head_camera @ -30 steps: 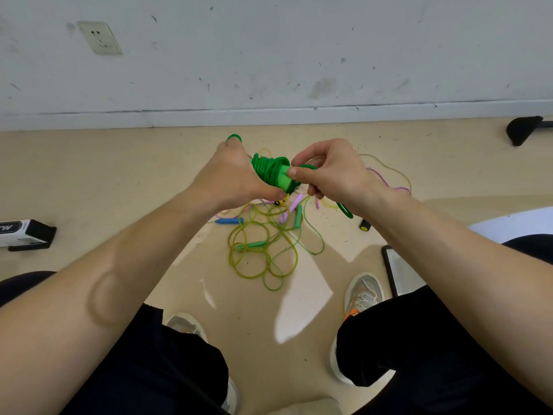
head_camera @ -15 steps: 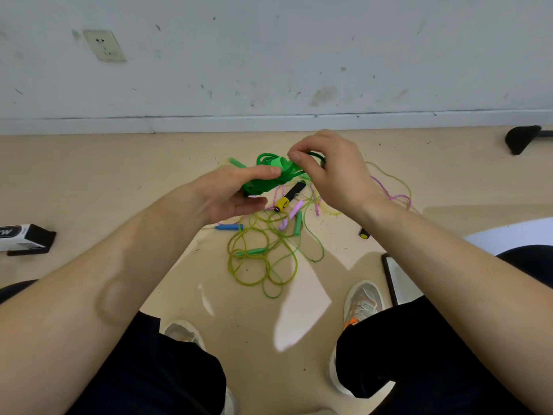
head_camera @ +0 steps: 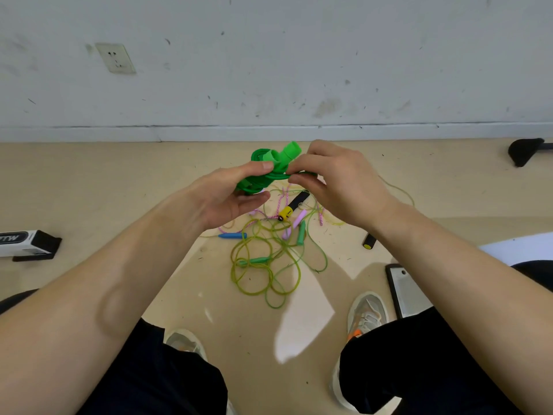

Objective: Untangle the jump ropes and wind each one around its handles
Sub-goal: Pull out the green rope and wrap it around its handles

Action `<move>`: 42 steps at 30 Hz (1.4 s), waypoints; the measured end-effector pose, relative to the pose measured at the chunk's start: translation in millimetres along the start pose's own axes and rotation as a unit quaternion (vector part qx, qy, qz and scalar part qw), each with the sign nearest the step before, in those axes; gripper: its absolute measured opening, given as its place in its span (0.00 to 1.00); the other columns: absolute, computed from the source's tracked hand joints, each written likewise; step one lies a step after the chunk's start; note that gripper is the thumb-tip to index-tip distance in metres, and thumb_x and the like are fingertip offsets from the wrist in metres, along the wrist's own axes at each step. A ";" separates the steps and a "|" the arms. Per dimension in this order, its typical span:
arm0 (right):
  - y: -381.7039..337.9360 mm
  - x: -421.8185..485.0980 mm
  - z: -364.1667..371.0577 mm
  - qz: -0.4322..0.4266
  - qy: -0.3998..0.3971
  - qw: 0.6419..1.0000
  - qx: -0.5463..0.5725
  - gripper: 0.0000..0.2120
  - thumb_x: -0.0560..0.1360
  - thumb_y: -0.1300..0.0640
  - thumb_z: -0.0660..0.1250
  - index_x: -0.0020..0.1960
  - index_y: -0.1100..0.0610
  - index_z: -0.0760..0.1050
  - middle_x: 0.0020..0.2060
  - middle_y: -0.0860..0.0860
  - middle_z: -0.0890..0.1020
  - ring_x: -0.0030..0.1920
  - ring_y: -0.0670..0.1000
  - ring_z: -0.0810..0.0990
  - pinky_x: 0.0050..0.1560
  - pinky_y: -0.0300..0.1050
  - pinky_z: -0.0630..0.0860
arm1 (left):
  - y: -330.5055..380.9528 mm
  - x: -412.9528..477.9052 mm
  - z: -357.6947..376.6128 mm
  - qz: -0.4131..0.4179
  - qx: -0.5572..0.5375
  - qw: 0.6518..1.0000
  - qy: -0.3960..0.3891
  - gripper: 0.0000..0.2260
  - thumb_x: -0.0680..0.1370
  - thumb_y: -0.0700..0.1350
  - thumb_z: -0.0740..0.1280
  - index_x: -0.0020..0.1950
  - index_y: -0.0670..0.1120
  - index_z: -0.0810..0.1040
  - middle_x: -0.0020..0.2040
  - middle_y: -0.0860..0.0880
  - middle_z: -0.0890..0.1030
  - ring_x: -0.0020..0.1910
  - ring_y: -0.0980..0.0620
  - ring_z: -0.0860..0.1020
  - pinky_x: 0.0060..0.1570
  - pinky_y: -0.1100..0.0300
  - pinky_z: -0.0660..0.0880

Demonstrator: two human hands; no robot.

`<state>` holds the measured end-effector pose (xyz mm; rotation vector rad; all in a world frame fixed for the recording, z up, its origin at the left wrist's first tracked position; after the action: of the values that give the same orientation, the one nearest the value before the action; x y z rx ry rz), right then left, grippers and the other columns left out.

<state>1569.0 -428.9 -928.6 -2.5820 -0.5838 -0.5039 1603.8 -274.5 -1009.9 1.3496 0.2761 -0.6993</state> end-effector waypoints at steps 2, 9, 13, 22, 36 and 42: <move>-3.4 2.6 -3.8 -0.020 0.000 0.998 -0.055 0.09 0.77 0.50 0.65 0.49 0.51 0.83 0.41 0.50 0.79 0.37 0.57 0.79 0.33 0.49 0.75 | -3.5 -0.8 3.4 -0.002 0.034 0.999 -0.015 0.21 0.63 0.49 0.77 0.54 0.45 0.83 0.51 0.49 0.84 0.47 0.50 0.80 0.51 0.61 0.82; 5.0 5.9 -1.7 0.039 -0.080 0.994 -0.070 0.07 0.78 0.50 0.67 0.53 0.48 0.83 0.46 0.46 0.79 0.47 0.52 0.78 0.42 0.48 0.72 | -11.3 -0.6 11.7 -0.005 0.089 0.996 -0.028 0.22 0.62 0.50 0.78 0.54 0.44 0.84 0.52 0.47 0.81 0.49 0.48 0.79 0.58 0.56 0.79; 14.3 6.4 -7.8 0.081 -0.068 0.994 -0.025 0.07 0.74 0.50 0.73 0.50 0.50 0.81 0.46 0.46 0.82 0.49 0.51 0.79 0.47 0.50 0.75 | -18.4 0.5 16.5 -0.018 0.086 0.996 -0.032 0.25 0.59 0.50 0.79 0.54 0.45 0.84 0.52 0.47 0.82 0.48 0.49 0.79 0.55 0.57 0.80; 22.4 7.2 0.0 0.063 -0.149 0.985 -0.065 0.17 0.76 0.45 0.69 0.64 0.44 0.78 0.58 0.47 0.81 0.55 0.53 0.79 0.51 0.49 0.75 | -24.1 1.7 19.8 -0.037 0.111 0.992 -0.038 0.23 0.60 0.50 0.78 0.53 0.44 0.83 0.47 0.48 0.81 0.44 0.50 0.79 0.53 0.58 0.81; 18.2 -5.4 15.6 0.108 -0.221 0.960 0.131 0.08 0.74 0.57 0.73 0.46 0.51 0.74 0.35 0.52 0.85 0.30 0.43 0.80 0.35 0.41 0.76 | -19.2 5.3 14.9 -0.005 0.173 0.985 -0.029 0.19 0.68 0.41 0.79 0.56 0.36 0.82 0.45 0.45 0.77 0.40 0.54 0.79 0.45 0.63 0.79; 25.4 -12.4 21.8 0.183 -0.261 0.921 0.225 0.06 0.75 0.61 0.73 0.46 0.56 0.76 0.37 0.56 0.86 0.33 0.55 0.85 0.37 0.53 0.82 | -14.9 4.1 15.3 0.028 0.193 0.980 -0.031 0.19 0.68 0.40 0.80 0.56 0.36 0.82 0.49 0.43 0.83 0.46 0.53 0.82 0.45 0.63 0.79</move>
<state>1576.0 -442.7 -960.8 -2.2768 -0.3097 0.4154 1594.8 -291.2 -1020.6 1.6925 0.0521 -0.7721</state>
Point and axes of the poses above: each hand's wrist, its own x-axis towards the middle knuckle, its own z-axis out of the palm, y = z × x, the point moved 8 cm from there along x, towards the middle knuckle
